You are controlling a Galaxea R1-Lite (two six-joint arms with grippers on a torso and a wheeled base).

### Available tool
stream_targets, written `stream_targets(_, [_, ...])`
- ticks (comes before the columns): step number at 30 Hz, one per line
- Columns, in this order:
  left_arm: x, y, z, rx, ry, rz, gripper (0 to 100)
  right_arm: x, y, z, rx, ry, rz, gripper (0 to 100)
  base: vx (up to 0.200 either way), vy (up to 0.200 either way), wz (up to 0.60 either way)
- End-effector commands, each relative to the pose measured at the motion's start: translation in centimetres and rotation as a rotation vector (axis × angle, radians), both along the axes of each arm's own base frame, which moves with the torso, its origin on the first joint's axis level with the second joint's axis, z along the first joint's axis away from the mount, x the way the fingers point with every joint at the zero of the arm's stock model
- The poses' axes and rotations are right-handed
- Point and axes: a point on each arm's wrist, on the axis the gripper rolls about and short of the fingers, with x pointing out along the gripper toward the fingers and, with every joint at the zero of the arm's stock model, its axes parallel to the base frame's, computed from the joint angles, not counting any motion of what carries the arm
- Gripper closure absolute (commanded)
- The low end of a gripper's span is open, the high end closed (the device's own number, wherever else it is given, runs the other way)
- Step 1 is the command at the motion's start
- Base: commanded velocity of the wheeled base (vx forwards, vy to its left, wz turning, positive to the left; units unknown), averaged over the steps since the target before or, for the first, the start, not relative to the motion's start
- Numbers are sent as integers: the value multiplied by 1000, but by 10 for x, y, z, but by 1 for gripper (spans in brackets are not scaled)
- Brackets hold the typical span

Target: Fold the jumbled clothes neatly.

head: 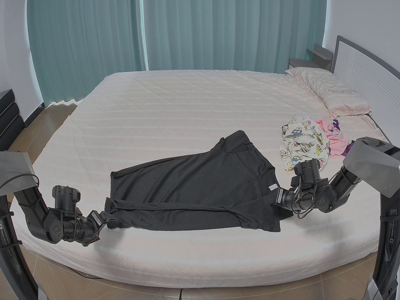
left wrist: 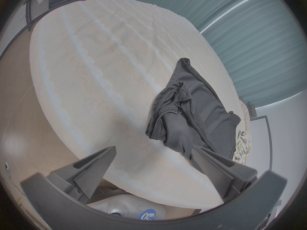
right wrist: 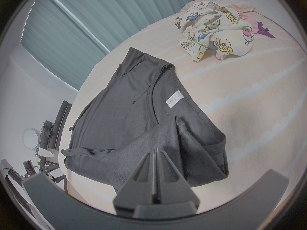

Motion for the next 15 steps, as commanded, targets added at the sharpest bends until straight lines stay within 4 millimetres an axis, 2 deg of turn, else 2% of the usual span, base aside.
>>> stream_targets(1, [0,0,0,-1,-1,0,0,-2,-1,1,5,3,-2,100,0,0,0])
stream_targets(2, [0,0,0,-1,-1,2,0,-2,-1,1,6,3,1,100,0,0,0])
stream_targets(3, [0,0,0,-1,-1,2,0,-2,0,1,7,5,2,0,0,0,0])
stream_targets(9, [0,0,0,-1,1,2,0,2,2,0,35,1,-11,0,0,0,0])
stream_targets(10, [0,0,0,-1,1,0,0,3,6,-7,55,12,-31,0,0,0,0])
stream_targets(15, [0,0,0,-1,1,0,0,10,3,-4,76,-56,-37,0,0,0,0])
